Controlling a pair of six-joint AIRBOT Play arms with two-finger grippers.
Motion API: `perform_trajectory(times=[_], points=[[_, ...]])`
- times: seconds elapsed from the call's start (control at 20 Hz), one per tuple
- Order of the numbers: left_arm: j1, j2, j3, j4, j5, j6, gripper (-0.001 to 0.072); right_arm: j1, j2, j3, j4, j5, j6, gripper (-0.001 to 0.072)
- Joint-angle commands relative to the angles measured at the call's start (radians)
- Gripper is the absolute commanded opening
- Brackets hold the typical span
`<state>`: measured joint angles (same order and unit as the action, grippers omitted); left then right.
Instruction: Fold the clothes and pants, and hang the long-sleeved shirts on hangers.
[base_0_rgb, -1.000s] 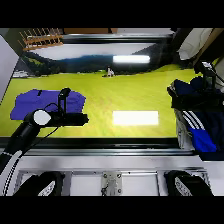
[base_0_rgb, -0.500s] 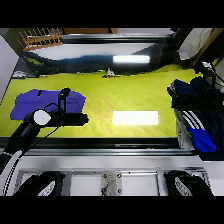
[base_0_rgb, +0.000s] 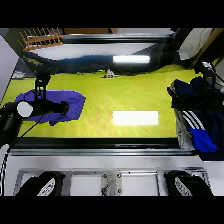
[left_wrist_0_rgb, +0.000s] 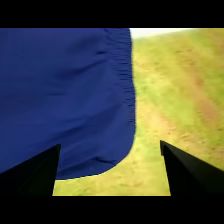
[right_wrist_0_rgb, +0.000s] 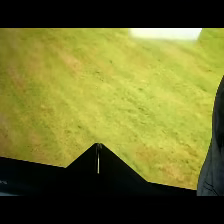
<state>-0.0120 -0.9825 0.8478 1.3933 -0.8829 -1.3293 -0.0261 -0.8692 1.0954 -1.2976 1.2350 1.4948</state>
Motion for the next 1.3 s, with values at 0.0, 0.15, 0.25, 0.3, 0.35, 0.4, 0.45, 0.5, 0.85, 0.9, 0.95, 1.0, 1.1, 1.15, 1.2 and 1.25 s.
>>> perform_trajectory(times=[0.0,0.15,0.25,0.3,0.35,0.4,0.45,0.5,0.85,0.9,0.95,1.0,1.1,1.15,1.2,1.25], points=[[0.026,-0.052,-0.062,0.105,0.061,0.004,0.0686,0.001,0.0,0.001,0.0,0.0,0.0,0.0018],[-0.035,-0.168,-0.094,0.108,0.147,0.005,0.0686,0.001,0.0,0.001,0.0,0.0,0.0,0.0018],[-0.071,-0.235,-0.093,0.108,0.221,0.004,0.0686,0.001,0.0,0.001,0.0,0.0,0.0,0.0018],[-0.084,-0.263,-0.093,0.108,0.241,0.004,0.0685,0.001,-0.001,0.001,0.0,0.0,0.0,0.0018],[-0.093,-0.285,-0.093,0.108,0.233,-0.015,0.0652,0.001,-0.001,0.001,0.0,0.0,0.0,0.0018],[-0.101,-0.298,-0.093,0.108,0.209,-0.045,0.0485,0.001,-0.001,0.001,0.0,0.0,0.0,0.0018],[-0.106,-0.305,-0.093,0.108,0.186,-0.079,0.0328,0.001,-0.001,0.001,0.0,0.0,0.0,0.0018],[-0.113,-0.302,-0.093,0.107,0.163,-0.105,0.0129,0.001,-0.001,0.001,0.0,0.0,0.0,0.0018],[-0.437,-0.088,0.045,-0.116,0.051,-0.13,0.0006,0.001,-0.001,0.001,0.0,0.0,0.0,0.0018],[-0.528,-0.06,0.061,-0.148,0.073,-0.131,0.0006,0.001,-0.001,0.001,0.0,0.0,0.0,0.0018],[-0.603,-0.043,0.068,-0.163,0.102,-0.138,0.0006,0.001,0.0,0.001,0.0,0.0,0.0,0.0018],[-0.672,-0.031,0.068,-0.164,0.135,-0.172,0.0006,0.001,-0.001,0.001,0.0,0.0,0.0,0.0017],[-0.78,-0.032,0.068,-0.163,0.174,-0.226,0.0006,0.001,-0.001,0.001,0.0,0.0,0.0,0.0018],[-0.812,-0.042,0.068,-0.163,0.191,-0.24,0.0051,0.001,0.0,0.001,0.0,0.0,0.0,0.0017],[-0.821,-0.052,0.069,-0.163,0.212,-0.244,0.0369,0.001,-0.001,0.001,0.0,0.0,0.0,0.0018],[-0.806,-0.058,0.071,-0.16,0.229,-0.265,0.0596,0.001,0.0,0.001,0.0,0.0,0.0,0.0017]])
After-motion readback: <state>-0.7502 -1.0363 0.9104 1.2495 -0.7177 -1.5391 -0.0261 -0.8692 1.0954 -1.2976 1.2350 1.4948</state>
